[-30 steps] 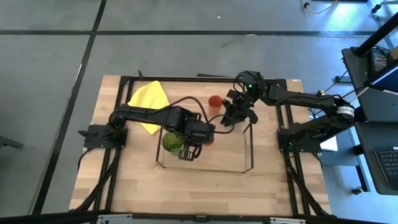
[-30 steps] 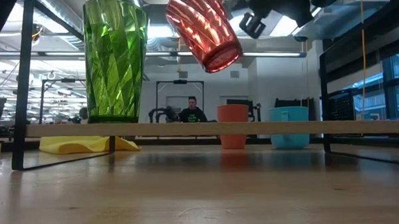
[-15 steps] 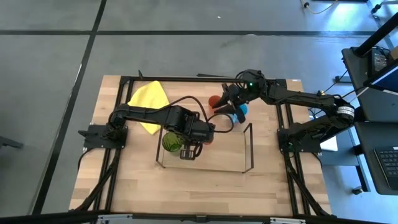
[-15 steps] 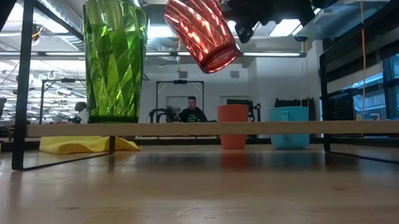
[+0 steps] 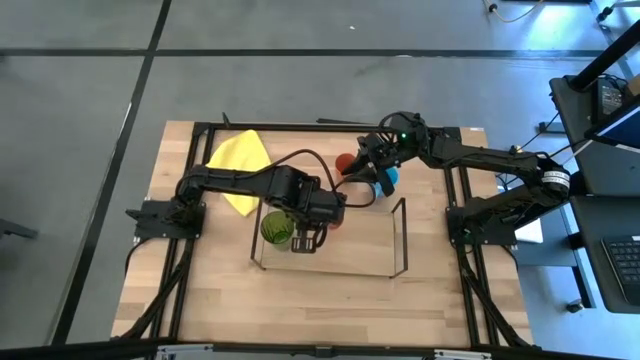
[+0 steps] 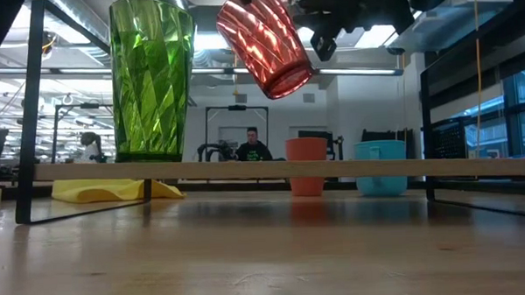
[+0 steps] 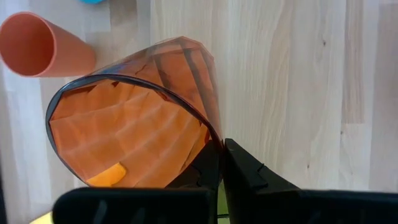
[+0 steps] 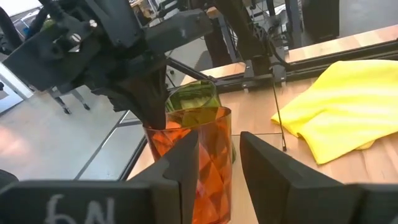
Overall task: Stack small to large cups/mugs on shelf
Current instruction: Put the red cup on the shelf
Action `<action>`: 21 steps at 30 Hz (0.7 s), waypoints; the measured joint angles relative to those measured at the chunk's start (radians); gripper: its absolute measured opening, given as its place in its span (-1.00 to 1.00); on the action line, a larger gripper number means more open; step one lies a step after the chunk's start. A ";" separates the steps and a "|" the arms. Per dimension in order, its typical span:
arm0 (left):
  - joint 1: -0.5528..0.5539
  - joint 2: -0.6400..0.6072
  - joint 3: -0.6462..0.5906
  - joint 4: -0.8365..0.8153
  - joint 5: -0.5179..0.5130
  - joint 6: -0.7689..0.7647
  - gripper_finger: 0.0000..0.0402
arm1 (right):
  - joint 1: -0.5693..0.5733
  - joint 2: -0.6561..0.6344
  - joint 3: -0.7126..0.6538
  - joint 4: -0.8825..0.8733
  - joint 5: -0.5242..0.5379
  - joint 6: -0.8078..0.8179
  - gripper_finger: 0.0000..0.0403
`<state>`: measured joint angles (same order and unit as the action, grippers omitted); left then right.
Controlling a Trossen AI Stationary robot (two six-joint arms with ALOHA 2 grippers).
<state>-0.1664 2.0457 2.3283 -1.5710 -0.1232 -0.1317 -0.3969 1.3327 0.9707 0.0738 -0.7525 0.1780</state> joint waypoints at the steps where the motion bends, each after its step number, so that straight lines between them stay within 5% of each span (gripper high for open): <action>1: 0.003 0.000 0.000 0.000 0.009 -0.001 -0.99 | 0.000 0.000 0.000 0.001 0.000 0.001 -0.41; 6: 0.005 0.000 0.000 0.000 0.014 -0.001 -0.99 | 0.012 0.000 0.000 0.004 0.094 0.103 -0.41; 16: 0.004 0.000 0.000 0.000 0.066 -0.001 -0.99 | 0.012 0.000 0.000 -0.264 0.288 -0.211 -0.41; 21: 0.010 0.010 0.000 0.000 0.094 0.007 -0.99 | 0.017 0.000 0.000 -0.321 0.297 -0.235 -0.41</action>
<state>-0.1564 2.0553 2.3280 -1.5711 -0.0295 -0.1246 -0.3795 1.3331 0.9703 -0.2474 -0.4555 -0.0568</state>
